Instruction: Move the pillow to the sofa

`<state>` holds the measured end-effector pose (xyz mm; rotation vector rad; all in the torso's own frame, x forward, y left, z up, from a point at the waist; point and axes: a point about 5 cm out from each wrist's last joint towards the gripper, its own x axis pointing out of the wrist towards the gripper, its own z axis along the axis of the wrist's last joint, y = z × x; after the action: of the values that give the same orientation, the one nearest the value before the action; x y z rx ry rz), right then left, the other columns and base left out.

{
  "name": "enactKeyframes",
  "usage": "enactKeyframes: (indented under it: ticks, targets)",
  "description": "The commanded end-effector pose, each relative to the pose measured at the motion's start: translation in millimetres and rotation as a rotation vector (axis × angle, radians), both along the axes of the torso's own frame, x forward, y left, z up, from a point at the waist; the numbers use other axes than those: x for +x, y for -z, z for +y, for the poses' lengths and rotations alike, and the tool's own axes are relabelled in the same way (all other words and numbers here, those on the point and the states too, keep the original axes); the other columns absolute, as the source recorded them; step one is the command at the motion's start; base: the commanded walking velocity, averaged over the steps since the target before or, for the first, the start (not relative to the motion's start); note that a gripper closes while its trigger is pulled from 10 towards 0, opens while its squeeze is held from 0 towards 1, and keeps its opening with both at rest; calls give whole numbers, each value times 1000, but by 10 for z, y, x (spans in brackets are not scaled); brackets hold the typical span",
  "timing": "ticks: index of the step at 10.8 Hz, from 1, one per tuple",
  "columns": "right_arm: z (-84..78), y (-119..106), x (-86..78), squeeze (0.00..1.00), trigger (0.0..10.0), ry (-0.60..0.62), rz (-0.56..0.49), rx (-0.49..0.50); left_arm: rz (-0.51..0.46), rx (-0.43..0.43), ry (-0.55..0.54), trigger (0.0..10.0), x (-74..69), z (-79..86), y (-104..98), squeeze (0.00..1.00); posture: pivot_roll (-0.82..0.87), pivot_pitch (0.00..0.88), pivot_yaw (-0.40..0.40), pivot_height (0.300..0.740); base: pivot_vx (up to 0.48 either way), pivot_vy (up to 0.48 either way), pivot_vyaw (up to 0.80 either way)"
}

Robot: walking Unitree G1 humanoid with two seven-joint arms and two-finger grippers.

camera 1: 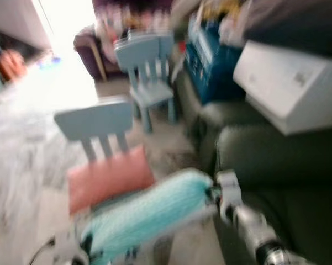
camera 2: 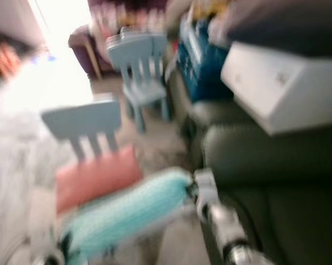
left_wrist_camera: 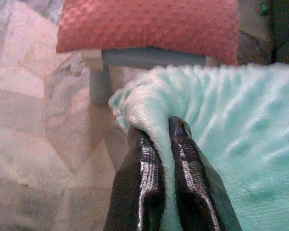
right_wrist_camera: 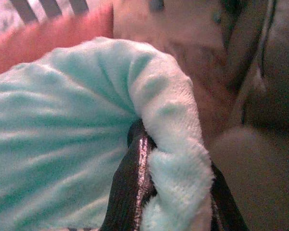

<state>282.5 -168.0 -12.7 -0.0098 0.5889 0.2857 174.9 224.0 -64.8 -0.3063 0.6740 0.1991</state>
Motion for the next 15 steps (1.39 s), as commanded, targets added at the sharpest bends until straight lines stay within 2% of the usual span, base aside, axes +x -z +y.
enactKeyframes:
  ticks: [1, 3, 6, 9, 15]
  targets:
    - [-36, -63, 63, 0, 10000, 21, -28, 0, -55, 34, -31, 10000, 111, 155, -109, 0, -165, 17, 43, 740, 0, 0, 0]
    - [-40, -61, 60, 0, 10000, 25, -28, 1, -78, 32, -41, 10000, 162, 179, -174, 0, -167, 19, 44, 740, 0, 124, 0]
    - [-46, -66, 68, 0, 10000, 26, -28, -2, -71, 23, -46, 10000, 130, 153, -157, 0, -163, 20, 44, 740, 0, 480, 0]
    - [-36, -64, 68, 0, 10000, 25, -26, -3, -84, 21, -40, 10000, 176, 112, -234, 0, -163, 19, 45, 740, 0, 480, 0]
    - [-44, -50, 56, 0, 10000, 25, -20, -12, -82, 19, -29, 10000, 164, 22, -341, 0, -163, 21, 46, 740, 0, 480, 0]
